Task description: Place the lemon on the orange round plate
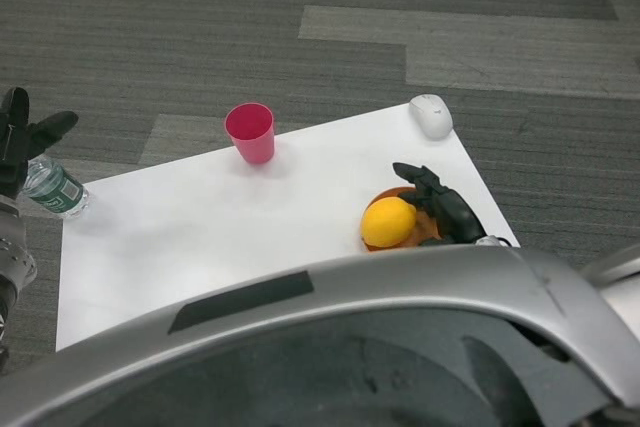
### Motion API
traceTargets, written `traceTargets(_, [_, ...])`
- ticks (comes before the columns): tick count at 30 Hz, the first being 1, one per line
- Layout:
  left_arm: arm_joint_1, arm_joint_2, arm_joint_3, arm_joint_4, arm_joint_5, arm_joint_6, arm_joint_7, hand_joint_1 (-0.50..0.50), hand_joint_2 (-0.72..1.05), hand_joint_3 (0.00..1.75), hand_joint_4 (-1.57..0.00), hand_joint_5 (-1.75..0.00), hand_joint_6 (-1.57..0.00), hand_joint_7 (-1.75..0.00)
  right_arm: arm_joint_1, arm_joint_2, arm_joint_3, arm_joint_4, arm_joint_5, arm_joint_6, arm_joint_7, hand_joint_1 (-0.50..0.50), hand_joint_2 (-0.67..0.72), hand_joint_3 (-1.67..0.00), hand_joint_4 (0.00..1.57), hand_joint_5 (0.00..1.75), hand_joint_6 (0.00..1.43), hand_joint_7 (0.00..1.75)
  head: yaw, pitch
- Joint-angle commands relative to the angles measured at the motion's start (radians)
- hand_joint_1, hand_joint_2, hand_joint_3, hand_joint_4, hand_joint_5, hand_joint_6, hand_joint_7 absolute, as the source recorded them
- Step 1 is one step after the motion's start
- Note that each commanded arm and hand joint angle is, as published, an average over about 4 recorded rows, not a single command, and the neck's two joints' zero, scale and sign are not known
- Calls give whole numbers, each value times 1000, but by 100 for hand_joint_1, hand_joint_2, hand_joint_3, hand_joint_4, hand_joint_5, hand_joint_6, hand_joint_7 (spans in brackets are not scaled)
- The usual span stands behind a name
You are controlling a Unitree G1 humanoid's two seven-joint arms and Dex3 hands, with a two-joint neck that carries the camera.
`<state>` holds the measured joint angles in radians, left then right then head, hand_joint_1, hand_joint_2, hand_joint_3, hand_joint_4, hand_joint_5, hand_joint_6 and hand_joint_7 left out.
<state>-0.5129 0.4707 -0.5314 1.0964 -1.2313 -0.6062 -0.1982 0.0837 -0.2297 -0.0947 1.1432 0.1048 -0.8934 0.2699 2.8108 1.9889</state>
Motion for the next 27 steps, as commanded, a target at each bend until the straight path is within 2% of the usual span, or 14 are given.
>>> traceTargets(1, [-21, -4, 0, 5, 3, 0, 3, 50, 96, 9, -7, 0, 0, 0, -14, -11, -5, 10, 6, 6, 5, 0, 9, -22, 0, 78, 0, 19, -1, 2])
traceTargets(4, [-21, -5, 1, 7, 3, 0, 3, 50, 96, 9, -7, 0, 0, 0, -15, -11, -7, 16, 6, 5, 5, 0, 9, -16, 0, 78, 0, 14, -1, 3])
traceTargets(11, [-21, -6, 1, 10, 3, 0, 3, 50, 96, 9, -7, 0, 0, 0, -19, -11, -10, 24, 6, -15, 5, 0, 9, -16, 0, 82, 0, 14, -1, 2])
traceTargets(13, [-21, -6, 1, 10, 3, 0, 3, 50, 96, 9, -7, 0, 0, 0, -19, -11, -11, 26, 6, -28, 5, 0, 9, -16, 0, 78, 0, 14, -1, 2])
traceTargets(19, [-21, -6, 1, 11, 3, 0, 3, 50, 96, 4, -7, 0, 0, 0, -21, -11, -11, 15, 19, -81, -1, 4, 3, -16, 0, 82, 0, 14, -4, 10])
traceTargets(23, [-21, -7, 1, 11, 3, 0, 3, 50, 96, 7, -7, 0, 0, 0, -27, -11, -12, -12, 44, -123, -4, 6, 3, -16, 0, 78, 0, 14, -2, 16])
traceTargets(27, [-21, -6, 0, 13, 3, 0, 3, 50, 96, 9, -7, 0, 0, 0, -35, -11, -16, -89, 62, -154, -16, 8, 3, -16, 0, 78, 0, 14, -3, 23])
